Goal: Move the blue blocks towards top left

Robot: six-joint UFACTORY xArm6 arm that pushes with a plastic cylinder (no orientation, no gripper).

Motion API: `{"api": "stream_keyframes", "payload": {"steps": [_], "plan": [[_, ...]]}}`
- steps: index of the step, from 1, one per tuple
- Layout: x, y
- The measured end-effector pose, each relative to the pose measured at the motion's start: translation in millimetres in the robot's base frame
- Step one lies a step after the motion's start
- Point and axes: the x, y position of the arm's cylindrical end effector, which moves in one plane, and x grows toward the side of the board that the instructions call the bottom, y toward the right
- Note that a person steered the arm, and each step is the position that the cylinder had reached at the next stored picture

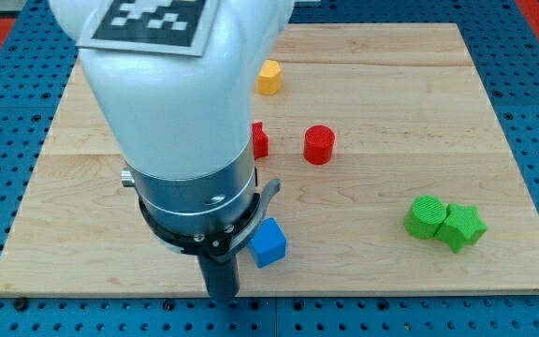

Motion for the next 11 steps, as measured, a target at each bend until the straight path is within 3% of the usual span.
{"api": "stream_keyframes", "payload": {"steps": [5,9,11], "plan": [[-0.6,84.7],[-43.1,21.8],[-81.2,20.6]]}}
